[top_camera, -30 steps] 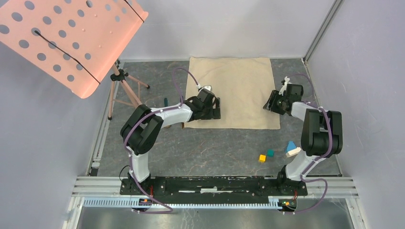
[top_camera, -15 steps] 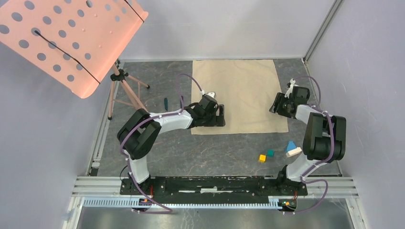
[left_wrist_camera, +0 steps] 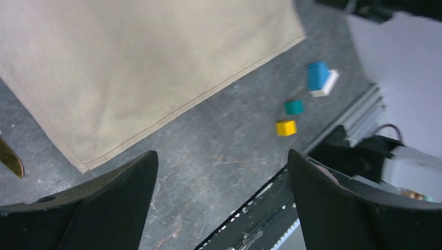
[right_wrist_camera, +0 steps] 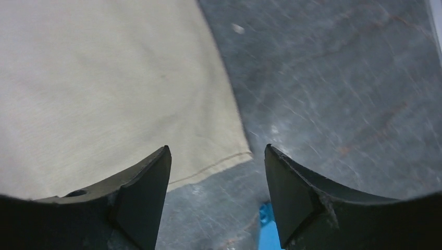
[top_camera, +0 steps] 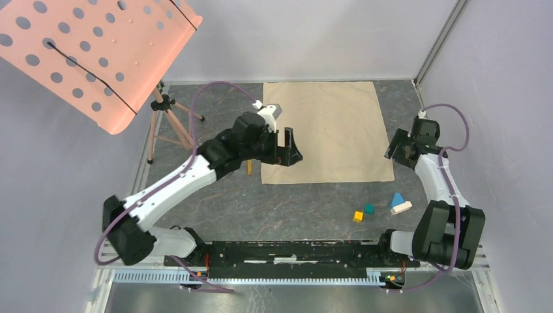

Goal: Fold the napkin into a case and place the utensils inside
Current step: Pick up the flattened napkin from the center of the board.

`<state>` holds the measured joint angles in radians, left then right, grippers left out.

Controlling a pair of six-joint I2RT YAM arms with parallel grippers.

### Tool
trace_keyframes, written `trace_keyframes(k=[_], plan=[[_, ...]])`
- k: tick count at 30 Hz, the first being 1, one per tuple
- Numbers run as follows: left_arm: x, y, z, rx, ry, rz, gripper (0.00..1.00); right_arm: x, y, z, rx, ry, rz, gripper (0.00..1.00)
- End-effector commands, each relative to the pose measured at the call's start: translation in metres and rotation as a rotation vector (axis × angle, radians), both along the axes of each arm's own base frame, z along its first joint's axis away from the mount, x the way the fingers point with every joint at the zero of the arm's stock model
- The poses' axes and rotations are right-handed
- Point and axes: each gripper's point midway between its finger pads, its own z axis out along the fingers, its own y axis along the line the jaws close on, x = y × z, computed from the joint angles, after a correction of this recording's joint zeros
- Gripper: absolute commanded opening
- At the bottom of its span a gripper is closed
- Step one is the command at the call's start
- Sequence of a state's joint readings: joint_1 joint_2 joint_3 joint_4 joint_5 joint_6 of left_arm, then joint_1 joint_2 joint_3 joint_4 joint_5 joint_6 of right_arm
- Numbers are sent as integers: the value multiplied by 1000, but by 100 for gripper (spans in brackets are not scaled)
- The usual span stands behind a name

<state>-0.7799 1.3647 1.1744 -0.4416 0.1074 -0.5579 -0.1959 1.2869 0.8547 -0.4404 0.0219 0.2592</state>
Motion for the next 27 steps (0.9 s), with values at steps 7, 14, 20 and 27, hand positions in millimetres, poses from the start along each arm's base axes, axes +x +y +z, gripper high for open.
trace_keyframes(k=[7, 14, 20, 27], plan=[[-23, 23, 29, 43, -122, -161, 100, -43, -15, -51, 22, 287, -146, 61], [-26, 33, 32, 39, -154, -170, 100, -49, -16, -64, 32, 330, -212, 54], [-26, 34, 30, 30, -139, -173, 100, -45, -15, -69, 44, 339, -225, 52], [-24, 34, 26, 18, -122, -171, 100, -43, -15, -75, 45, 346, -240, 53]])
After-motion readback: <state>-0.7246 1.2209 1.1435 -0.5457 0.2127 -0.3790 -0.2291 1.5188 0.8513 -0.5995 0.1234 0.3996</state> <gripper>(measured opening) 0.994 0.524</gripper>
